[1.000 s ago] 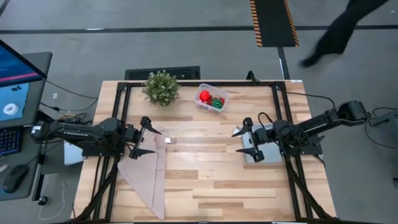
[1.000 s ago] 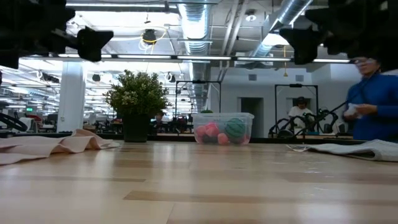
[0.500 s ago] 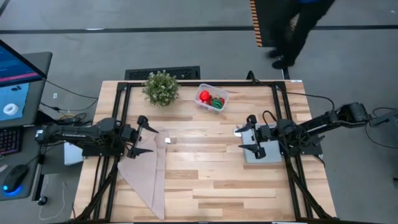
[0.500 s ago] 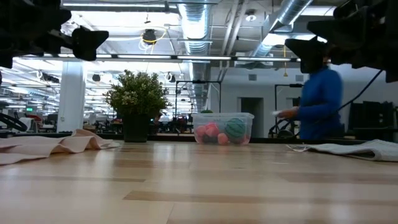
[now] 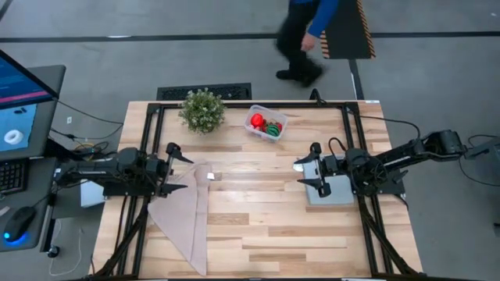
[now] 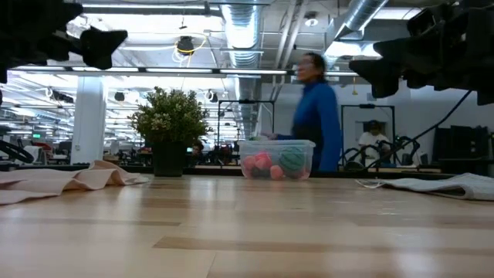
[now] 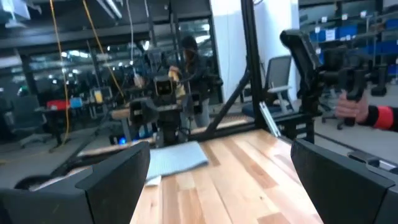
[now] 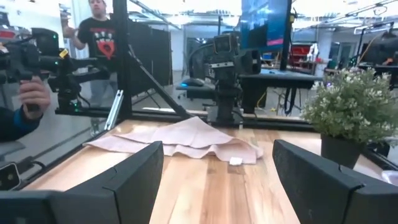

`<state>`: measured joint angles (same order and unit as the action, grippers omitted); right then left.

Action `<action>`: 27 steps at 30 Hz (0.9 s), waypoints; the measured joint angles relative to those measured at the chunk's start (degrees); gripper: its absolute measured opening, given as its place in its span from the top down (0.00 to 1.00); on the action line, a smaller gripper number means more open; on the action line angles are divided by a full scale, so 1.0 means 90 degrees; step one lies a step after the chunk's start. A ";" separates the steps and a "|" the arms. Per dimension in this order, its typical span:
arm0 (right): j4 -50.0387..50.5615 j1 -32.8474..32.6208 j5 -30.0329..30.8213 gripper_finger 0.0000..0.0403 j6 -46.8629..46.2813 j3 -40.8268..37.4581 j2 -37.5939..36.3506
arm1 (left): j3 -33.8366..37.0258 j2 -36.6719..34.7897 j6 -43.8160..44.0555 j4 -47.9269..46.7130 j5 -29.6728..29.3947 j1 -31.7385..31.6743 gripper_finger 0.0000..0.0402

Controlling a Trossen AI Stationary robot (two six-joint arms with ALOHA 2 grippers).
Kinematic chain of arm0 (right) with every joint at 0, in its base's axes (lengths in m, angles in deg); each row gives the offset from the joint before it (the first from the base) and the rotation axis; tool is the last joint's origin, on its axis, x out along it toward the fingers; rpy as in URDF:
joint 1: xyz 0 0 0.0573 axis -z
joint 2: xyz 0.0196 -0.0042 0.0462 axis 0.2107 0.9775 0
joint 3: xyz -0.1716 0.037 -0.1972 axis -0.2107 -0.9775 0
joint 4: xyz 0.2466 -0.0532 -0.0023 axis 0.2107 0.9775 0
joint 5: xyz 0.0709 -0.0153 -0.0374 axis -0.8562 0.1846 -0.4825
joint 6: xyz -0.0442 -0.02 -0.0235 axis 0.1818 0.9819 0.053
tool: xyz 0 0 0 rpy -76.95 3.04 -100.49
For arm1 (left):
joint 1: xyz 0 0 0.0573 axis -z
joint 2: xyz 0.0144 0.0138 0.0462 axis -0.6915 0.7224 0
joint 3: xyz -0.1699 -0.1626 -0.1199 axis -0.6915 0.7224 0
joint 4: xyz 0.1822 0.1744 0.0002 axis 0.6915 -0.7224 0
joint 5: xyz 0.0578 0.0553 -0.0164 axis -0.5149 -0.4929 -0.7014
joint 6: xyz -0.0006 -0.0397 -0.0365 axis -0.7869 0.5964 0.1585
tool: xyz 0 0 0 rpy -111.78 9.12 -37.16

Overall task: Pick and placing Produce into tupperware
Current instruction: Return to Home Position

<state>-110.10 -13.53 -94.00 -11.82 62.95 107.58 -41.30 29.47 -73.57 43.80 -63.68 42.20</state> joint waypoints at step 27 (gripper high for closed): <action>0.2572 -0.0015 0.0143 0.19 -0.0953 -0.0002 0.0002 | 0.0010 -0.0220 0.0124 -0.0962 -0.0437 0.0003 0.05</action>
<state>-86.95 -13.66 -92.71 -20.40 62.93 107.61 -41.21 27.49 -72.45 35.14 -67.61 42.23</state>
